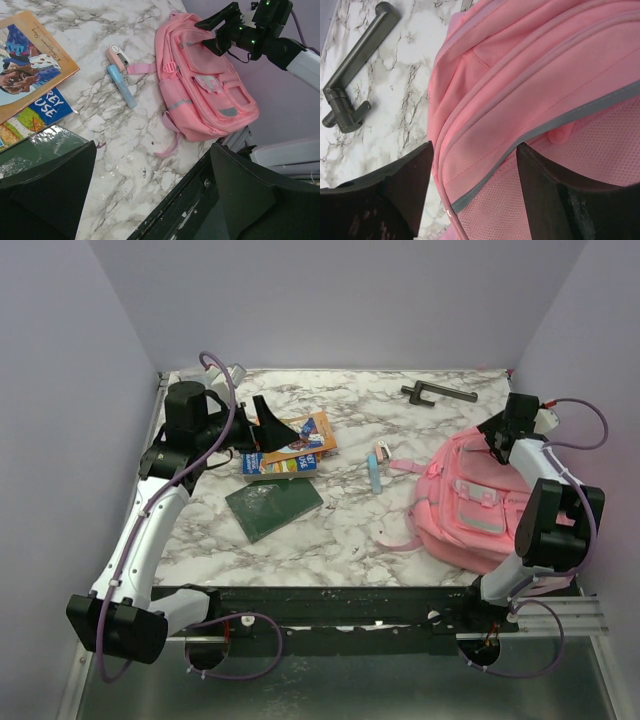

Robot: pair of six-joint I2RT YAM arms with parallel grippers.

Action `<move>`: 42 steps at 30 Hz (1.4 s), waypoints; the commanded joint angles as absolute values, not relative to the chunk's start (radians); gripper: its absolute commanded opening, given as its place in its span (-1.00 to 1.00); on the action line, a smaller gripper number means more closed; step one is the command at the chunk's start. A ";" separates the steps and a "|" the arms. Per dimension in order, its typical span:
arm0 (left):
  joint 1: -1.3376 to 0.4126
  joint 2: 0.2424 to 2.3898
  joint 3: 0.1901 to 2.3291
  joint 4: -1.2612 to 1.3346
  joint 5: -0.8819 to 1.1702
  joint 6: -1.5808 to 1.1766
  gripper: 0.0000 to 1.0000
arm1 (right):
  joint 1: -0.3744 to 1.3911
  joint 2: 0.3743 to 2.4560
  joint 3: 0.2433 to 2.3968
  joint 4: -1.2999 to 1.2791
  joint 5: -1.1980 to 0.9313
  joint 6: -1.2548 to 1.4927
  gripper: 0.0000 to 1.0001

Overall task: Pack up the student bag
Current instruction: Adjust the student bag at the center of the board.

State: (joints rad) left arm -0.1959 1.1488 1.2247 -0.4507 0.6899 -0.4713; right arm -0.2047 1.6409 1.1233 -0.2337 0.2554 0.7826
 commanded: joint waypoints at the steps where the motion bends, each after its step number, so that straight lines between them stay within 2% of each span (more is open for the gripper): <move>1: -0.186 1.171 1.242 -0.425 0.758 -0.491 0.97 | -0.212 1.679 1.089 -0.119 0.191 0.778 0.25; 2: -0.184 1.175 1.241 -0.422 0.762 -0.494 0.97 | -0.213 1.679 1.077 -0.107 0.185 0.779 0.14; 5: -0.181 1.180 1.238 -0.420 0.762 -0.496 0.97 | -0.220 1.671 1.032 -0.051 0.179 0.792 0.05; 7: -0.181 1.184 1.238 -0.419 0.764 -0.497 0.97 | -0.223 1.670 1.015 -0.021 0.161 0.795 -0.14; 12: -0.181 1.193 1.237 -0.418 0.768 -0.499 0.97 | -0.231 1.673 1.009 0.025 0.097 0.781 -0.95; 13: -0.181 1.196 1.235 -0.418 0.768 -0.500 0.97 | -0.233 1.669 1.014 0.020 0.087 0.775 -0.99; 19: -0.181 1.219 1.235 -0.414 0.783 -0.510 0.97 | -0.233 1.533 0.995 0.016 0.015 0.708 -0.99; 30: -0.195 1.233 1.220 -0.384 0.808 -0.535 0.97 | -0.233 1.271 0.955 0.013 -0.282 0.596 -0.99; 37: -0.229 1.259 1.210 -0.368 0.819 -0.546 0.97 | -0.233 1.210 0.945 0.027 -0.465 0.592 -0.99; 42: -0.240 1.269 1.208 -0.366 0.815 -0.545 0.97 | -0.233 1.210 0.907 0.148 -0.685 0.630 -0.99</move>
State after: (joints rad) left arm -0.2295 1.2602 1.2198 -0.3901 0.7864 -0.5396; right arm -0.2302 1.2488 0.9253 -0.0349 -0.4427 0.6106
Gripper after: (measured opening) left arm 0.985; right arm 0.008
